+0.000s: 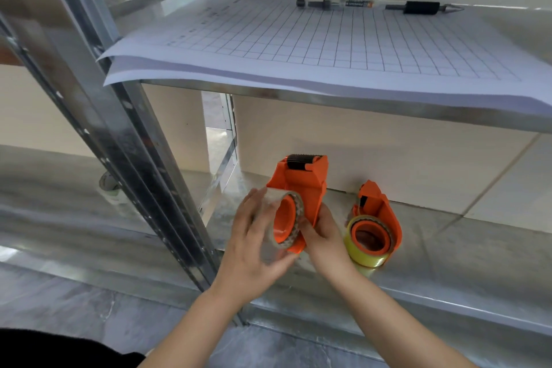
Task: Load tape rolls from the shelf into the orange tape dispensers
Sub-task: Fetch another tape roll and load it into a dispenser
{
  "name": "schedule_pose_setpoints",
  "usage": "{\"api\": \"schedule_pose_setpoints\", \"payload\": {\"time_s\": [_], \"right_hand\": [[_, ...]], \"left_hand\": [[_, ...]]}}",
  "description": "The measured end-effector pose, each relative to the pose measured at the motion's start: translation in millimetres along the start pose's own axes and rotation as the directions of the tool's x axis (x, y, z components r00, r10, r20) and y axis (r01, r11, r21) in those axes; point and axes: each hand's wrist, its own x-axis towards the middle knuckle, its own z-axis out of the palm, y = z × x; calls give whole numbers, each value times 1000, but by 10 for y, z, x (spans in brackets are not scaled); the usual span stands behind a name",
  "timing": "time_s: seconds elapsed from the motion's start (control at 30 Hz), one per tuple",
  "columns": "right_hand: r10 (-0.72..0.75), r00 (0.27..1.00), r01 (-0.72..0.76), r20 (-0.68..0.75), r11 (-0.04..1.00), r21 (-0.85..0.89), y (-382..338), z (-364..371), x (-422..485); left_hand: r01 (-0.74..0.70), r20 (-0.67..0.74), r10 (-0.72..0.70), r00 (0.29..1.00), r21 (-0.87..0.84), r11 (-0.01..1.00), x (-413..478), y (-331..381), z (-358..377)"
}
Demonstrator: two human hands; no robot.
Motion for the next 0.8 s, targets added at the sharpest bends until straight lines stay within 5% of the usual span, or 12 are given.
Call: {"api": "schedule_pose_setpoints", "payload": {"time_s": [0.07, 0.13, 0.27, 0.47, 0.57, 0.63, 0.8], "right_hand": [[8, 1000, -9, -15, 999, -42, 15, 0, 56], [20, 1000, -21, -13, 998, -65, 32, 1, 105], [35, 998, -32, 48, 996, -80, 92, 15, 155], [38, 999, -39, -28, 999, -31, 53, 52, 115], [-162, 975, 153, -152, 986, -68, -52, -7, -11], [-277, 958, 268, -69, 956, -119, -143, -18, -108], [-203, 978, 210, 54, 963, -168, -150, 79, -143]], "left_hand": [[280, -4, -290, 957, -243, 929, 3, 84, -54], [512, 65, -556, 829, -490, 706, 58, 138, -119], [690, 322, -710, 626, -653, 312, 181, 100, -186], [673, 333, -687, 645, -673, 306, 264, 123, -191], [672, 288, -705, 649, -651, 353, 264, 139, -161], [664, 251, -708, 661, -635, 395, 263, 139, -135], [662, 195, -731, 653, -617, 426, 265, 154, -80]]}}
